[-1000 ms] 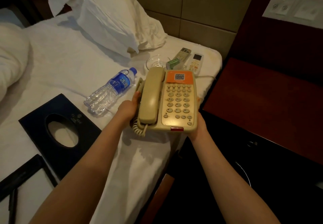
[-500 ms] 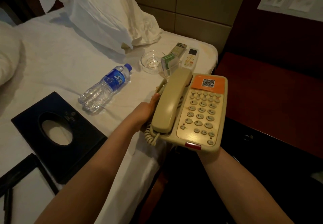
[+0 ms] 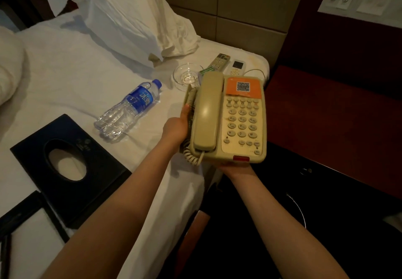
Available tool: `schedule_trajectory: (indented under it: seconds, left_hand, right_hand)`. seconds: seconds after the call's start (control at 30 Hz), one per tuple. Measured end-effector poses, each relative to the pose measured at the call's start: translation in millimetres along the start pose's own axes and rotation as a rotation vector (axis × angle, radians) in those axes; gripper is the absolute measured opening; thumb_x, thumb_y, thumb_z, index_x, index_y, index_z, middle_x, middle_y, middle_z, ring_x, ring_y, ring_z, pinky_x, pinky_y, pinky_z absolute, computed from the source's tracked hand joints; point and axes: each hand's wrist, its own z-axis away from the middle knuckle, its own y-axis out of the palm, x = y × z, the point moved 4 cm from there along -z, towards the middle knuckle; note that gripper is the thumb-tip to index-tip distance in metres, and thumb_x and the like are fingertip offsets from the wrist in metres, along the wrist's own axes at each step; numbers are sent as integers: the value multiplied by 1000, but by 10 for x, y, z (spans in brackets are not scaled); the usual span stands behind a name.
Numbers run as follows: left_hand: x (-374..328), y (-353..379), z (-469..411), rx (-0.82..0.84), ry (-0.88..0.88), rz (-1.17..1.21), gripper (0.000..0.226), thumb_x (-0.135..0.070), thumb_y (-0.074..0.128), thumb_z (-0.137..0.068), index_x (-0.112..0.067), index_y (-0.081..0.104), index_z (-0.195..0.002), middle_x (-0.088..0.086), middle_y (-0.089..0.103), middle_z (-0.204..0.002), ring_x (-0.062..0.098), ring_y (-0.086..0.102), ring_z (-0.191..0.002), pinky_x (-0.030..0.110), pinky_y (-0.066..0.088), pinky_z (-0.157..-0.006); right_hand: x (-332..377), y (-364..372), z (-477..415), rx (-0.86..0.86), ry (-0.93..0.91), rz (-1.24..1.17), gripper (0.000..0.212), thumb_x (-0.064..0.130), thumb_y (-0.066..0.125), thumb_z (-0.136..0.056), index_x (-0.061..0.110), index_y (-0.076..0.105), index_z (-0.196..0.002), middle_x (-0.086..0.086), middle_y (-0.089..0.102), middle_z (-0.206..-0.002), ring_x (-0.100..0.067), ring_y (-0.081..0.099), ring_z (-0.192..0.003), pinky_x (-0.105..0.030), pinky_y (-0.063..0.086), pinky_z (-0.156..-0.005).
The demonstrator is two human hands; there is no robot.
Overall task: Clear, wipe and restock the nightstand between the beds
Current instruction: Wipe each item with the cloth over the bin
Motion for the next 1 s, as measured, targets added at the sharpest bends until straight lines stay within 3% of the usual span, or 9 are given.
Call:
schedule_trajectory:
  seconds: [0.03, 0.07, 0.2, 0.33, 0.43, 0.53, 0.63, 0.77, 1.0]
  left_hand:
    - [8, -5, 2, -10, -5, -3, 76, -60, 20, -95, 3, 61, -106, 22, 64, -111, 34, 59, -105, 39, 47, -93]
    - [-8, -18, 6, -23, -16, 6, 75, -59, 20, -95, 3, 61, -106, 22, 63, -112, 34, 59, -105, 39, 47, -94]
    - [112, -25, -95, -48, -73, 67, 78, -62, 22, -94, 4, 56, -116, 23, 61, -117, 35, 58, -109, 43, 46, -99]
    - [279, -87, -169, -35, -103, 87, 80, -66, 23, -91, 2, 59, -111, 21, 65, -108, 34, 61, -101, 40, 50, -93]
    - [329, -201, -197, -34, -47, 91, 73, -64, 24, -92, -1, 60, -103, 19, 66, -100, 30, 62, -94, 38, 50, -86]
    - [356, -270, -213, -15, -5, 55, 68, -63, 23, -93, -5, 59, -90, 18, 65, -96, 28, 62, -89, 33, 49, -75]
    - [373, -297, -213, 10, 4, -23, 63, -61, 21, -94, -11, 53, -74, 14, 62, -86, 22, 58, -79, 29, 46, -70]
    - [383, -371, -245, 52, 41, -51, 62, -59, 22, -95, -10, 53, -72, 11, 61, -76, 22, 58, -74, 29, 47, -70]
    - [317, -652, -448, 98, 99, -105, 47, -49, 31, -98, -13, 50, -74, 4, 57, -71, 17, 56, -66, 20, 41, -56]
  right_hand:
    - [47, 56, 32, -92, -90, 61, 29, 21, 48, -89, -2, 64, -91, -28, 68, -82, -48, 62, -81, -63, 51, -70]
    - [74, 123, 60, -80, -154, 176, 21, 10, 68, -67, 0, 68, -86, -26, 69, -79, -46, 66, -72, -60, 52, -61]
    - [-8, 255, 117, 80, -164, 289, 68, 5, 95, -11, -1, 76, -77, -24, 72, -87, -39, 71, -72, -56, 53, -59]
    - [129, 246, 194, 23, -249, 333, 62, 18, 89, -41, 1, 73, -98, -24, 69, -101, -39, 69, -88, -55, 54, -70]
    - [307, 246, 251, -72, -291, 386, 55, 31, 54, -79, 6, 53, -128, -24, 59, -122, -38, 54, -116, -55, 48, -86]
    - [453, 353, 171, -119, -321, 534, 39, 33, 36, -95, 9, 61, -112, -19, 65, -108, -34, 59, -104, -50, 49, -87]
    - [517, 541, 76, -217, -395, 696, 39, 33, 34, -99, 8, 62, -106, -16, 71, -95, -31, 63, -95, -46, 47, -87]
    - [643, 671, -94, -361, -489, 811, 42, 36, 40, -97, 5, 60, -118, -21, 63, -116, -33, 63, -101, -46, 50, -89]
    - [542, 760, -345, -416, -535, 1020, 35, 42, 43, -96, 16, 64, -90, -4, 69, -77, -19, 66, -72, -33, 54, -76]
